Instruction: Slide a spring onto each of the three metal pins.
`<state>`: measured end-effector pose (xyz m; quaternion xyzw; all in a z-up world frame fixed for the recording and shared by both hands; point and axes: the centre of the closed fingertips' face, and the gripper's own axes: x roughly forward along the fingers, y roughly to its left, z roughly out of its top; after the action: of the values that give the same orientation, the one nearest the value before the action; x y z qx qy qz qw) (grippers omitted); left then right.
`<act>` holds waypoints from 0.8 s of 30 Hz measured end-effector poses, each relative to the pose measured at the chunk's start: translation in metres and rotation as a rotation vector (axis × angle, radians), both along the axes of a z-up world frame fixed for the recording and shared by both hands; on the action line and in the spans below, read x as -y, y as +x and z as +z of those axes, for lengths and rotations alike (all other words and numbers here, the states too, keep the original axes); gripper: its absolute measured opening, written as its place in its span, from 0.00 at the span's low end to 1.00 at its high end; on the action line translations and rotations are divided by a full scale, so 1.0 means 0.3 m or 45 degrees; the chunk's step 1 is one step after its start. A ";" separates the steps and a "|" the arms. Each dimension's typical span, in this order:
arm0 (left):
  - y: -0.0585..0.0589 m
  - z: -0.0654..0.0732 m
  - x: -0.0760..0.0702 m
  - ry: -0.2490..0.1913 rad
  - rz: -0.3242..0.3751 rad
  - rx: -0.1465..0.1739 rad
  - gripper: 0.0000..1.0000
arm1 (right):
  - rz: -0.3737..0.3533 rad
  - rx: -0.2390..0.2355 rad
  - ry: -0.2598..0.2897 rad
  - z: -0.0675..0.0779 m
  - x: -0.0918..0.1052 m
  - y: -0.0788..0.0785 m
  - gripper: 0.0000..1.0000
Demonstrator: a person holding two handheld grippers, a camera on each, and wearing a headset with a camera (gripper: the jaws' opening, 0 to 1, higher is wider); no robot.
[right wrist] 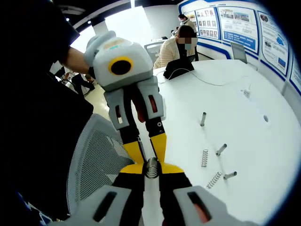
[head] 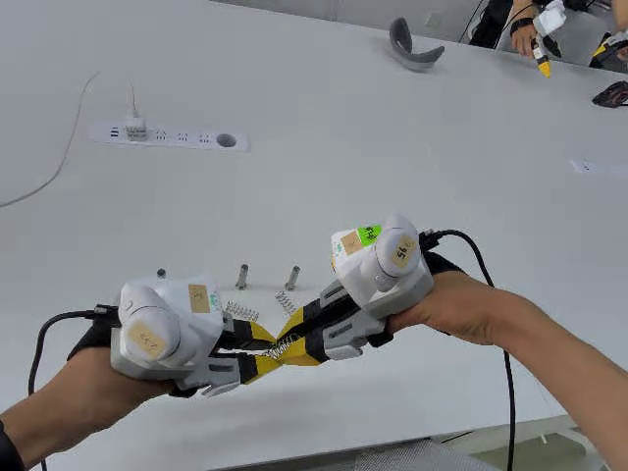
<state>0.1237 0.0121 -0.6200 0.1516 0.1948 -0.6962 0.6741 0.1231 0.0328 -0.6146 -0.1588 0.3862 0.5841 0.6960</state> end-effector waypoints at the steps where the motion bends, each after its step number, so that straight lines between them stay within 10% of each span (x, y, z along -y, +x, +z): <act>1: 0.001 -0.007 -0.003 0.000 0.003 -0.008 0.10 | -0.001 -0.003 -0.002 -0.005 -0.002 -0.001 0.12; 24: 0.073 -0.138 -0.219 0.050 0.340 -0.145 0.16 | -0.037 0.009 -0.061 -0.095 -0.050 0.051 0.12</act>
<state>0.1456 0.0777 -0.6614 0.0979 0.2648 -0.6039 0.7454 0.1385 0.0479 -0.6433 -0.1719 0.3999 0.5640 0.7018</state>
